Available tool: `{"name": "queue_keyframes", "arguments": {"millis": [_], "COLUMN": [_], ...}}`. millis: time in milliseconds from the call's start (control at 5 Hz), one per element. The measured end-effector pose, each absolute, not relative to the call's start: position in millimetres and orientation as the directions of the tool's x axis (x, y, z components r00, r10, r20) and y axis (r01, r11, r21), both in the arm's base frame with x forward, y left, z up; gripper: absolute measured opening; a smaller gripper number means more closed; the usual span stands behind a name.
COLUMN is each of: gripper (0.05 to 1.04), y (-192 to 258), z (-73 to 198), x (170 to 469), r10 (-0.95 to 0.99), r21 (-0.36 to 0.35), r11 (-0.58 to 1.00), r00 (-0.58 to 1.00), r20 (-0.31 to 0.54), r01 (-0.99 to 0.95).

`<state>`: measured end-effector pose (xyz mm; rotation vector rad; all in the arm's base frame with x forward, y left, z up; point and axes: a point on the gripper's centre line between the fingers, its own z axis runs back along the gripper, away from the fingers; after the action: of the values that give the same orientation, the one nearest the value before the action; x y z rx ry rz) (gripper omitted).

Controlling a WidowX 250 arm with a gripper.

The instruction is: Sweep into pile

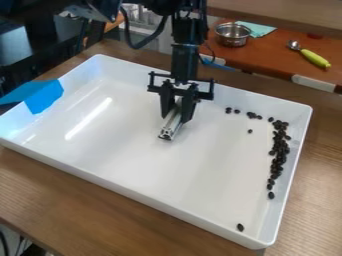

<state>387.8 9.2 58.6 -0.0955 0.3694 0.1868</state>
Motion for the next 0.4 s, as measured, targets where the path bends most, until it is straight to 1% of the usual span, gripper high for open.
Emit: {"name": "queue_keyframes", "arguments": {"millis": [400], "gripper": [0.379], "y": [-8.3], "z": [54.9], "x": [385.9], "r10": [0.178], "r21": [-0.067], "r11": [0.974], "r00": [0.91], "r20": [-0.375], "r01": [-0.218]}}
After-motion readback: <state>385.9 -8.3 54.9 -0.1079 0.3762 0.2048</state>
